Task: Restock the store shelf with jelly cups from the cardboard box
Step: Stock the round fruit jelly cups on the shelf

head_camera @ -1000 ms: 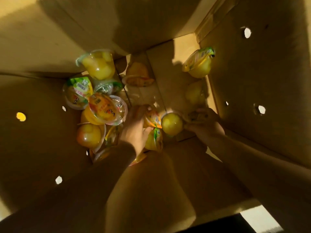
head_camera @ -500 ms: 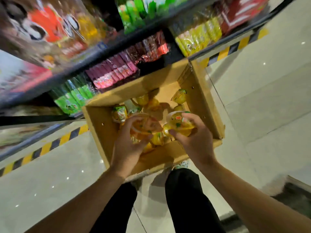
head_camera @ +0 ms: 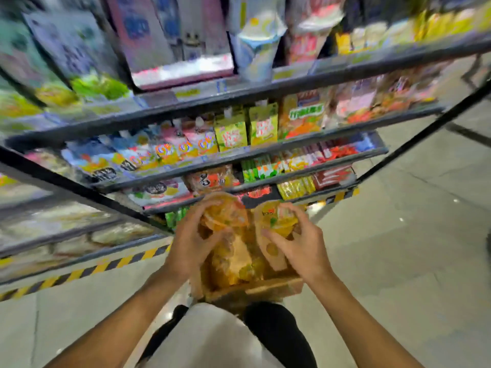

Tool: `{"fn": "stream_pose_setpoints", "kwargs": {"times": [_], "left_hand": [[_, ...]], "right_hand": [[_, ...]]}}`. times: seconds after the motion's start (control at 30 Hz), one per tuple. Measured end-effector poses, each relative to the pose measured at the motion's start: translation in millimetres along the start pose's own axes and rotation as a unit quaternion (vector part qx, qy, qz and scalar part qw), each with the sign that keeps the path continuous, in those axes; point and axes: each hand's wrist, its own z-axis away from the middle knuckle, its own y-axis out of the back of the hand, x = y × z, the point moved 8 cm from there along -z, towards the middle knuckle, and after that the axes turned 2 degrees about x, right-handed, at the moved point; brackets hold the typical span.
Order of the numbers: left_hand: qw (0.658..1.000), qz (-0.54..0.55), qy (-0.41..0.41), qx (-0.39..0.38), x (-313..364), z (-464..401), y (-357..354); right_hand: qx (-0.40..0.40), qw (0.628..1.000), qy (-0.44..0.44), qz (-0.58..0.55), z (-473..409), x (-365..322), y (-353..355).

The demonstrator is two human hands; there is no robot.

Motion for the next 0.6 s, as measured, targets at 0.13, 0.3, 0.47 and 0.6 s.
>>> {"fn": "stream_pose_setpoints", "kwargs": {"times": [0.13, 0.3, 0.47, 0.6], "left_hand": [[0.997, -0.036, -0.058, 0.042, 69, 6, 55], [0.985, -0.062, -0.09, 0.13, 126, 15, 118], [0.973, -0.061, -0.106, 0.197, 173, 24, 164], [0.952, -0.068, -0.144, 0.261, 226, 34, 207]], "right_hand": [[-0.011, 0.996, 0.09, -0.002, 11, -94, 18], [-0.033, 0.98, 0.195, -0.015, 14, -188, 24], [-0.054, 0.96, 0.273, -0.026, 17, -269, 21], [-0.085, 0.935, 0.343, -0.035, 26, -340, 15]]}}
